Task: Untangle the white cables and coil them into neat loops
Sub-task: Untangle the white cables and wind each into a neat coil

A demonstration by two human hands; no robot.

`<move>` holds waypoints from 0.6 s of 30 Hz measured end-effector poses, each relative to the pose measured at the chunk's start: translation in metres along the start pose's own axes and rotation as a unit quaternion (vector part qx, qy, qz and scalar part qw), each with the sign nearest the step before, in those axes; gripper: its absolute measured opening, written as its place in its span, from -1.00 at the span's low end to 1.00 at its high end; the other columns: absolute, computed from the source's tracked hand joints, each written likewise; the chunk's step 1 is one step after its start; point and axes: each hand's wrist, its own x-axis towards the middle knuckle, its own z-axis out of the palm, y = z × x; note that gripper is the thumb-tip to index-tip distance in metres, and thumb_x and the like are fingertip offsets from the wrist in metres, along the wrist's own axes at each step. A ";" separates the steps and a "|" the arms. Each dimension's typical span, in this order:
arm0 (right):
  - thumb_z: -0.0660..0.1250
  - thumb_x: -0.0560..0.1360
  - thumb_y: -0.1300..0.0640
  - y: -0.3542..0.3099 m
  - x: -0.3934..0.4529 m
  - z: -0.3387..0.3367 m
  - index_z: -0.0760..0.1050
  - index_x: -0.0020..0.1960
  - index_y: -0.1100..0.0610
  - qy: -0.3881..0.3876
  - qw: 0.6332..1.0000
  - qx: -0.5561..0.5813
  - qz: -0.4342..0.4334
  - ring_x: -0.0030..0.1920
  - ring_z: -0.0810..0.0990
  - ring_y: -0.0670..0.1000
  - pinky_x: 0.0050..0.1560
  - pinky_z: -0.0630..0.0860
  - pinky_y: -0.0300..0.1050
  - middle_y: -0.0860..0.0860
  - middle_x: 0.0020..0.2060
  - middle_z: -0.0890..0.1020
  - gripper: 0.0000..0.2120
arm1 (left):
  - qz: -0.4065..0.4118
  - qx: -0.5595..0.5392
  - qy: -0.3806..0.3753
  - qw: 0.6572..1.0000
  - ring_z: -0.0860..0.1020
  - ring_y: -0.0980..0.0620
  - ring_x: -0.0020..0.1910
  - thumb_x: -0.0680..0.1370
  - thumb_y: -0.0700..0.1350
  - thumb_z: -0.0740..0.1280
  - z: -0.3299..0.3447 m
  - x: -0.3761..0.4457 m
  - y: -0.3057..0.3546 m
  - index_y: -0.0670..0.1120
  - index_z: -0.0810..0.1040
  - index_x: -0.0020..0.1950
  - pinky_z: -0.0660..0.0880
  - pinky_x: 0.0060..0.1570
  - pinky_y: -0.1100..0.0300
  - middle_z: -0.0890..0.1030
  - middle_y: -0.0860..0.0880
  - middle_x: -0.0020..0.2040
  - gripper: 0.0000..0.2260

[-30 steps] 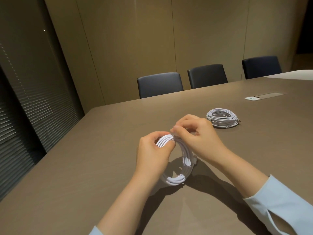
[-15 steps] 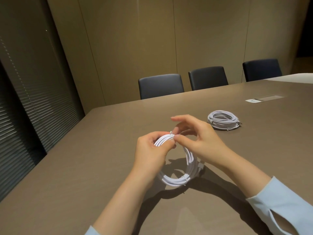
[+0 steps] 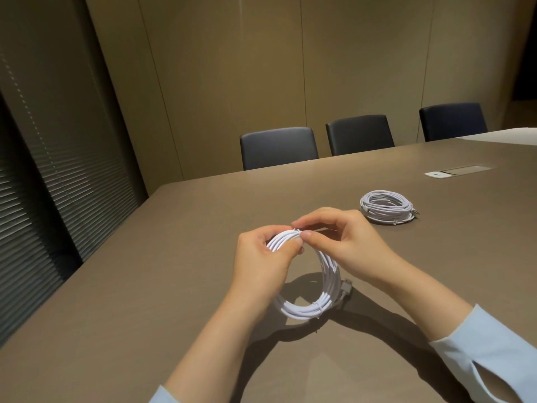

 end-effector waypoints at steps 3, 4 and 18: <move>0.39 0.51 0.23 0.001 0.000 0.002 0.65 0.06 0.08 0.008 0.999 -0.020 -0.031 0.00 0.65 -0.05 0.08 0.61 -0.04 -0.06 -0.07 0.67 -0.85 | 0.004 -0.001 0.005 1.000 0.41 0.21 -0.52 0.47 -0.26 0.43 -0.001 0.000 -0.001 -0.17 0.69 -0.20 0.30 -0.47 0.39 0.60 0.05 -0.41 -0.93; 0.39 0.52 0.23 0.002 0.000 0.004 0.66 0.05 0.08 0.010 0.999 -0.026 -0.042 0.00 0.65 -0.05 0.07 0.61 -0.05 -0.07 -0.07 0.67 -0.85 | 0.005 0.001 0.008 1.000 0.41 0.21 -0.52 0.47 -0.26 0.43 -0.002 0.000 -0.002 -0.16 0.69 -0.21 0.30 -0.46 0.38 0.60 0.04 -0.41 -0.93; 0.35 0.53 -0.05 0.007 0.009 -0.015 0.42 0.36 0.00 0.191 0.967 0.067 0.154 0.21 0.49 -0.05 0.07 0.42 -0.22 -0.06 0.19 0.53 -0.57 | -0.112 -0.198 0.076 0.971 0.26 0.09 -0.54 0.54 -0.24 0.38 -0.012 0.011 0.002 -0.16 0.62 0.08 0.29 -0.55 0.30 0.66 -0.11 -0.20 -0.87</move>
